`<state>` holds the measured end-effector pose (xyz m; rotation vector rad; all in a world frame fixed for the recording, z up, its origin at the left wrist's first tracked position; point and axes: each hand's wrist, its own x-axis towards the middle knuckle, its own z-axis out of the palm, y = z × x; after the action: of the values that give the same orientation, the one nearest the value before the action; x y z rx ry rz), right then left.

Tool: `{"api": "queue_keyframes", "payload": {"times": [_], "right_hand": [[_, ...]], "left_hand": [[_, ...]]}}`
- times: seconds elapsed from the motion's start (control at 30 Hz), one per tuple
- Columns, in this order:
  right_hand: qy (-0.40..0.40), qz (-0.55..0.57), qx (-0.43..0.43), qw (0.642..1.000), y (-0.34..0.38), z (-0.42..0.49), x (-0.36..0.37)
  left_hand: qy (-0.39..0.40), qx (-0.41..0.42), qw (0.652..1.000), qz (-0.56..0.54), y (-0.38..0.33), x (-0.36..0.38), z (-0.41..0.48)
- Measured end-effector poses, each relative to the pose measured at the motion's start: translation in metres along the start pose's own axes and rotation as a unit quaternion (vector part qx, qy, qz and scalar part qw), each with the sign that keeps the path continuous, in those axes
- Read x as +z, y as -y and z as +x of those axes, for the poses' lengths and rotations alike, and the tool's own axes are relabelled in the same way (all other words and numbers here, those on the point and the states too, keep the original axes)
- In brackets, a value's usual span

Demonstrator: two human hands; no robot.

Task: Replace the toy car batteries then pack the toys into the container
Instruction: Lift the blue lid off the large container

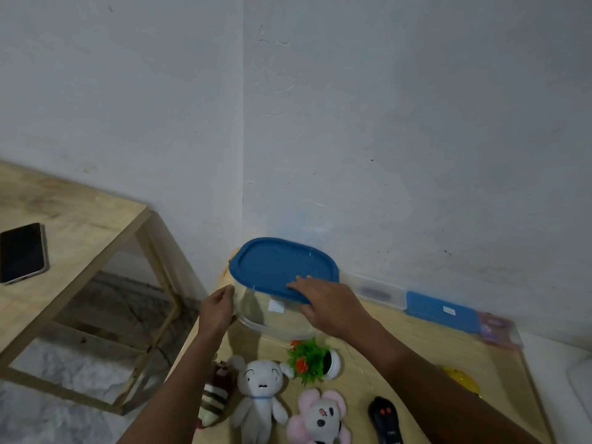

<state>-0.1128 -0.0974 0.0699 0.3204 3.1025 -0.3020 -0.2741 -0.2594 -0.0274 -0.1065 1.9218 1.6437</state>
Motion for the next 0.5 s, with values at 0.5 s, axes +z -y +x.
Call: {"api": "queue_keyframes", "payload": {"times": [0.5], "right_hand": [[-0.27, 0.139, 0.147, 0.941, -0.064, -0.115, 0.005]], "left_hand": [[-0.093, 0.075, 0.984, 0.134, 0.002, 0.022, -0.002]]}}
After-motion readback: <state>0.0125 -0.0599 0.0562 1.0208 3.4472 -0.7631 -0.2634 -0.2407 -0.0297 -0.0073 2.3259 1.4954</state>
